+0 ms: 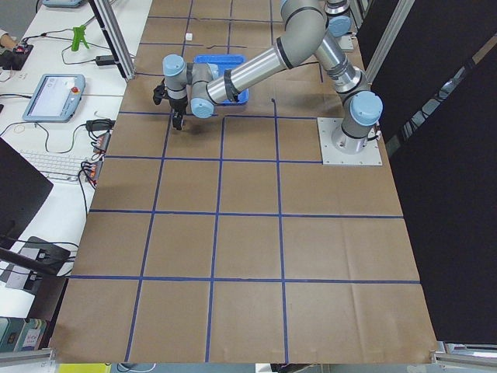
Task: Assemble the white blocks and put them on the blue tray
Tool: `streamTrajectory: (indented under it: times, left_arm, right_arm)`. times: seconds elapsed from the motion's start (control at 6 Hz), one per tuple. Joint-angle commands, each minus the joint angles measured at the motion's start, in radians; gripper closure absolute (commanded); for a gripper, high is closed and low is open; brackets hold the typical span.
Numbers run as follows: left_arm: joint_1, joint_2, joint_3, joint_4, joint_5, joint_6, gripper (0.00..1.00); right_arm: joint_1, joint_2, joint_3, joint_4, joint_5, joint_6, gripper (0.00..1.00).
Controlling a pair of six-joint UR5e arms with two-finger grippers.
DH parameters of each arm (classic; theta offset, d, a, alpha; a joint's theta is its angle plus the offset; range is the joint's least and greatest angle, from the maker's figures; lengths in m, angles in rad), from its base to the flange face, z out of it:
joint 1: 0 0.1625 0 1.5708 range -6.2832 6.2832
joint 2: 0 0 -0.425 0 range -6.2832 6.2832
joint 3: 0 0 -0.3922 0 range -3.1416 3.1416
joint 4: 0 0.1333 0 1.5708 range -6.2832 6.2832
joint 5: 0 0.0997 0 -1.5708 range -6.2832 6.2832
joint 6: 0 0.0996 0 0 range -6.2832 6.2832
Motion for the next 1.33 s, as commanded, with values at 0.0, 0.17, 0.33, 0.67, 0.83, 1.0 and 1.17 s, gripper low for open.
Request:
streamTrajectory:
  times: [0.0, 0.17, 0.33, 0.67, 0.83, 1.0, 1.17]
  left_arm:
    - [0.000, -0.006, 0.002, 0.018, -0.002, 0.009, 0.39]
    - [0.000, -0.005, 0.000, 0.018, -0.002, 0.030, 0.53]
    - [0.000, 0.000, 0.002, 0.018, -0.001, 0.052, 0.66]
    - [-0.006, 0.045, -0.013, 0.016, 0.002, 0.081, 0.78]
    - [-0.029, 0.105, -0.032, -0.008, 0.001, 0.158, 0.78]
    - [-0.094, 0.154, -0.059, -0.040, 0.001, 0.276, 0.78]
    - [-0.191, 0.196, -0.091, -0.044, 0.001, 0.372, 0.79]
  right_arm:
    - [-0.052, 0.115, -0.106, 0.017, 0.073, -0.146, 0.00]
    - [-0.067, 0.173, -0.128, 0.020, 0.136, -0.185, 0.00]
    - [-0.116, 0.227, -0.124, 0.020, 0.261, -0.187, 0.00]
    - [-0.158, 0.333, -0.113, 0.005, 0.368, -0.268, 0.00]
    - [-0.158, 0.367, -0.108, -0.001, 0.421, -0.334, 0.00]
    - [-0.159, 0.389, -0.099, -0.028, 0.454, -0.350, 0.00]
    - [-0.165, 0.404, -0.069, -0.102, 0.456, -0.368, 0.00]
